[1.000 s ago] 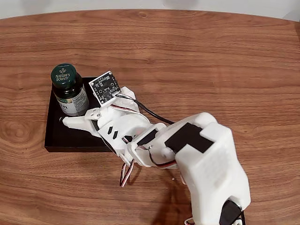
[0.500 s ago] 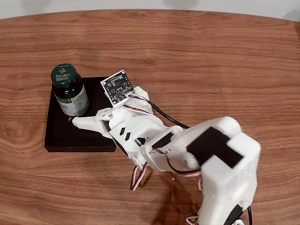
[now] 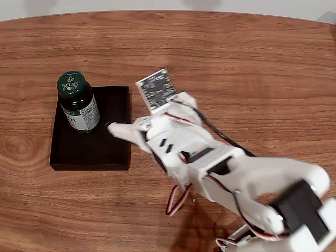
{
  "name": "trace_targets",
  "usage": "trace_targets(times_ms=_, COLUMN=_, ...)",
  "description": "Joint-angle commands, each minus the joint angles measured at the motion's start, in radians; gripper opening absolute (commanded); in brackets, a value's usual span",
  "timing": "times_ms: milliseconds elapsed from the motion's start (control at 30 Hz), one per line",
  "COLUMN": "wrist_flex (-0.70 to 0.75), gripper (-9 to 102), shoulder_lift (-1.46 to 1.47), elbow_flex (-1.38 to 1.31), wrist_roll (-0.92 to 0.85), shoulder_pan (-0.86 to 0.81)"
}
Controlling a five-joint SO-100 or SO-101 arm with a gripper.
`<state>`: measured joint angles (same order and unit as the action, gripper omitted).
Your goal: Pick up the pill bottle and place it in the black box.
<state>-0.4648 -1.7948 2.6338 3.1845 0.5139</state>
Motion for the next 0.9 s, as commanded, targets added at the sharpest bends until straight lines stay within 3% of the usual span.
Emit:
trace_targets(times_ms=0, wrist_flex=0.044, gripper=30, shoulder_lift=-0.166, elbow_flex=0.02, wrist_roll=0.011, shoulder_pan=-0.052)
trace_targets(times_ms=600, wrist_flex=0.328, gripper=23, shoulder_lift=-0.583, elbow_flex=0.245, wrist_roll=-0.017, shoulder_pan=-0.143)
trace_targets(times_ms=867, wrist_flex=0.354, gripper=22, shoulder_lift=-0.647, elbow_flex=0.296, wrist_roll=-0.014, shoulder_pan=-0.176)
